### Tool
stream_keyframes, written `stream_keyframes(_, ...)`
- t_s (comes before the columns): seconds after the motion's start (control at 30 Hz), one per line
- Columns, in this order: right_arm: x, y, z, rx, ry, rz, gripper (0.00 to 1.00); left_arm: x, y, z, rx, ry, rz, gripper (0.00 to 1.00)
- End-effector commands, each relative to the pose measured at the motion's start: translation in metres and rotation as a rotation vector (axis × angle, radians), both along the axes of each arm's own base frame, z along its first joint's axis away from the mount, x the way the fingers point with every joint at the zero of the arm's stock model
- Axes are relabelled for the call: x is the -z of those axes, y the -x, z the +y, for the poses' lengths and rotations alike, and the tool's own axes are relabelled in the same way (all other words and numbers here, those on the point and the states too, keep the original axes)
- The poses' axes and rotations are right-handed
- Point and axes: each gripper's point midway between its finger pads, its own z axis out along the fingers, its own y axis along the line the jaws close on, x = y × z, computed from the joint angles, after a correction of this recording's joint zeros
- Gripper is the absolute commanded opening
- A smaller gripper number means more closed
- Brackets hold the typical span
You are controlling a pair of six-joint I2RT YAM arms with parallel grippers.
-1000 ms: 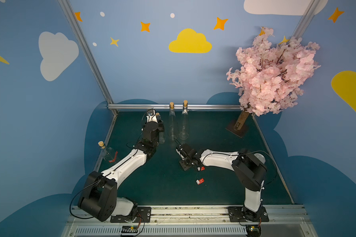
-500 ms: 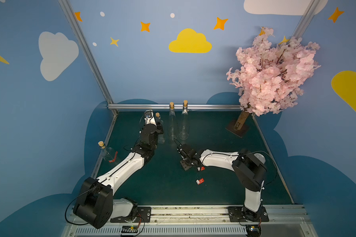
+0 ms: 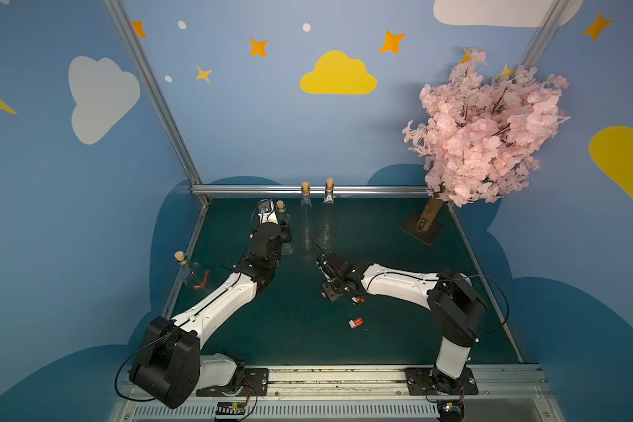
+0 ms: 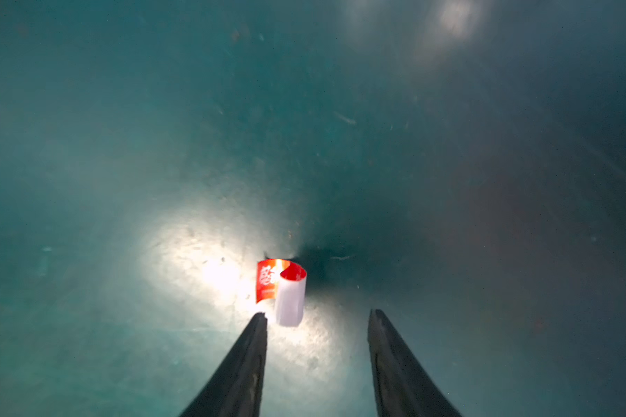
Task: Remove the label from the bottle
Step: Place the label at the center of the board, then pick up the bottle from the center of the board.
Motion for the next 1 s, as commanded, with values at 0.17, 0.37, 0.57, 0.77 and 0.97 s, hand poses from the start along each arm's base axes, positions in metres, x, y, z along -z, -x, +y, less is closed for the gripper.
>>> stream_keyframes(0.17, -0.075, 0.024, 0.029, -0.215, -0.228, -0.115, 0.50, 0.006, 0.029, 0.017, -0.063, 0.023, 0.205, 0.38)
stream_keyframes(0.37, -0.116, 0.069, 0.072, -0.586, -0.434, -0.217, 0.55, -0.011, 0.076, 0.054, -0.151, 0.000, 0.322, 0.35)
stream_keyframes(0.57, -0.153, 0.102, 0.107, -0.856, -0.588, -0.289, 0.58, -0.029, 0.121, 0.101, -0.254, -0.061, 0.420, 0.33)
stream_keyframes(0.77, -0.164, 0.115, 0.126, -0.957, -0.679, -0.317, 0.60, -0.032, 0.158, 0.146, -0.394, -0.063, 0.533, 0.31)
stream_keyframes(0.97, -0.158, 0.124, 0.128, -0.977, -0.690, -0.253, 0.63, -0.043, 0.189, 0.176, -0.518, -0.085, 0.541, 0.34)
